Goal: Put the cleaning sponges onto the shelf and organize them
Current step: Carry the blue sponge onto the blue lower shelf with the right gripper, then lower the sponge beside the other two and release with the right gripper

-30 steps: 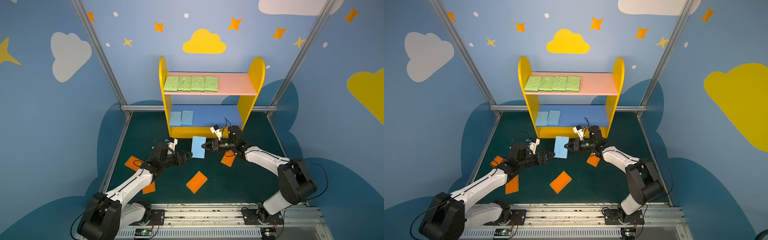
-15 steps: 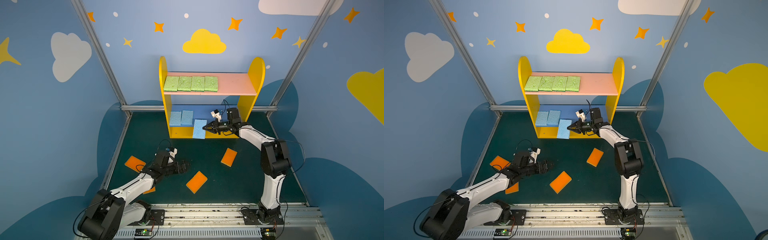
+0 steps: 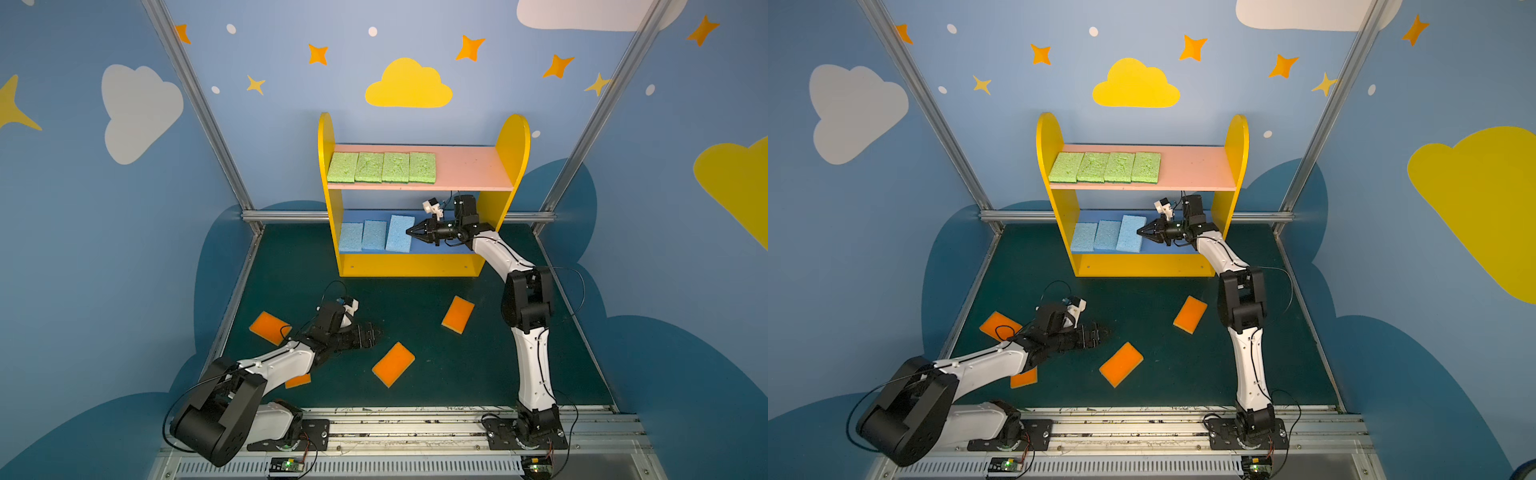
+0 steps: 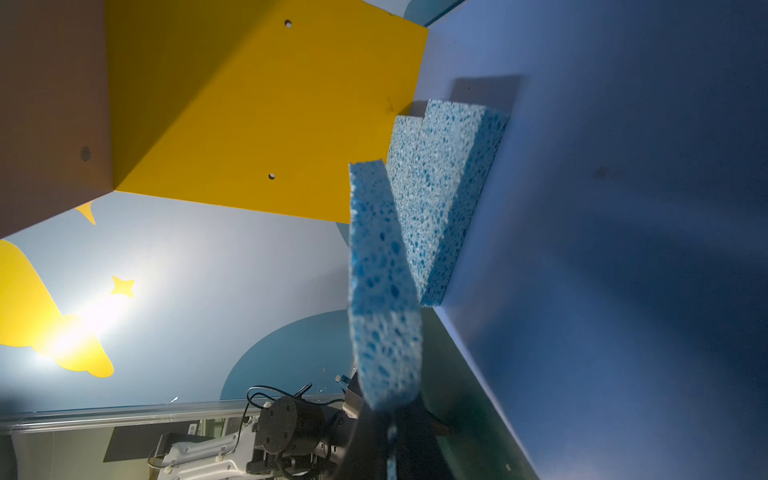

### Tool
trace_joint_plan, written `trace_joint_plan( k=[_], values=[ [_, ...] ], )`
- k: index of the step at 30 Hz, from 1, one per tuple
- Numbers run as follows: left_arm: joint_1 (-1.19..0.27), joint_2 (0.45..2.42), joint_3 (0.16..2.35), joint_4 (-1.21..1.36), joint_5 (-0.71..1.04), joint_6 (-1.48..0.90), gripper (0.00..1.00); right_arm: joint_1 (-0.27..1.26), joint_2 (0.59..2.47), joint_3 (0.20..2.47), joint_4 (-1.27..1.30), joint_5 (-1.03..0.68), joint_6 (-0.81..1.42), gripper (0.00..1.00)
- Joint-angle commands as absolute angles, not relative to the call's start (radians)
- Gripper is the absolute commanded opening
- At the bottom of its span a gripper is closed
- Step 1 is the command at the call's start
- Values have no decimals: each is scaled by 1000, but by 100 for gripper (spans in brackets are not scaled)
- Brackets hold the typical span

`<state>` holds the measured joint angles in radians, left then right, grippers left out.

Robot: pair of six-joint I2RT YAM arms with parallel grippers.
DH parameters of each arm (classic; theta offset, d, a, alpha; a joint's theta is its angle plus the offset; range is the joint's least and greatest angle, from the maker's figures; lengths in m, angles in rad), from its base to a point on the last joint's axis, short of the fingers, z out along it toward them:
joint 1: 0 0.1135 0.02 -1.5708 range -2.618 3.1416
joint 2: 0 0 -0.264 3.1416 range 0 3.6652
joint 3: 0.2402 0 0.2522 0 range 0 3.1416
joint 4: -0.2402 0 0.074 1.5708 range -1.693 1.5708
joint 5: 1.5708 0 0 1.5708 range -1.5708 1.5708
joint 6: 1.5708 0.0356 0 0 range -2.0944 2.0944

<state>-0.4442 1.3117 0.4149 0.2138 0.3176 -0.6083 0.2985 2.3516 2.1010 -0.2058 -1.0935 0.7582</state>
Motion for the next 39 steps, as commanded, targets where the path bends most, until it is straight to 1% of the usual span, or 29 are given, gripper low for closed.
trace_joint_plan(
  k=[1, 4, 7, 14, 17, 23, 26, 29, 31, 37, 38, 39],
  values=[
    [-447, 1315, 424, 230, 324, -600, 100, 284, 2393, 2166, -284, -1101, 721, 7],
    [-448, 1325, 430, 224, 321, -597, 100, 281, 2425, 2191, -262, -1097, 729, 7],
    [-448, 1338, 437, 222, 322, -594, 100, 282, 2480, 2263, -313, -1110, 718, 7],
    [-448, 1361, 445, 225, 330, -596, 99, 297, 2536, 2330, -306, -1093, 735, 9],
    [-447, 1365, 443, 227, 330, -596, 99, 305, 2565, 2361, -296, -1085, 751, 13],
    [-448, 1367, 446, 224, 328, -594, 99, 326, 2610, 2407, -295, -1080, 767, 18],
    [-447, 1367, 447, 220, 328, -592, 99, 328, 2608, 2410, -302, -1070, 758, 27],
    [-447, 1365, 449, 216, 328, -590, 100, 322, 2589, 2407, -341, -1036, 719, 41],
    [-448, 1365, 449, 216, 328, -590, 100, 318, 2568, 2399, -362, -1014, 693, 48],
    [-447, 1361, 450, 216, 333, -591, 100, 297, 2495, 2332, -374, -957, 653, 56],
    [-447, 1359, 450, 215, 334, -590, 99, 294, 2481, 2319, -375, -953, 645, 57],
    [-448, 1356, 448, 213, 340, -587, 99, 290, 2459, 2295, -368, -945, 642, 61]
  ],
)
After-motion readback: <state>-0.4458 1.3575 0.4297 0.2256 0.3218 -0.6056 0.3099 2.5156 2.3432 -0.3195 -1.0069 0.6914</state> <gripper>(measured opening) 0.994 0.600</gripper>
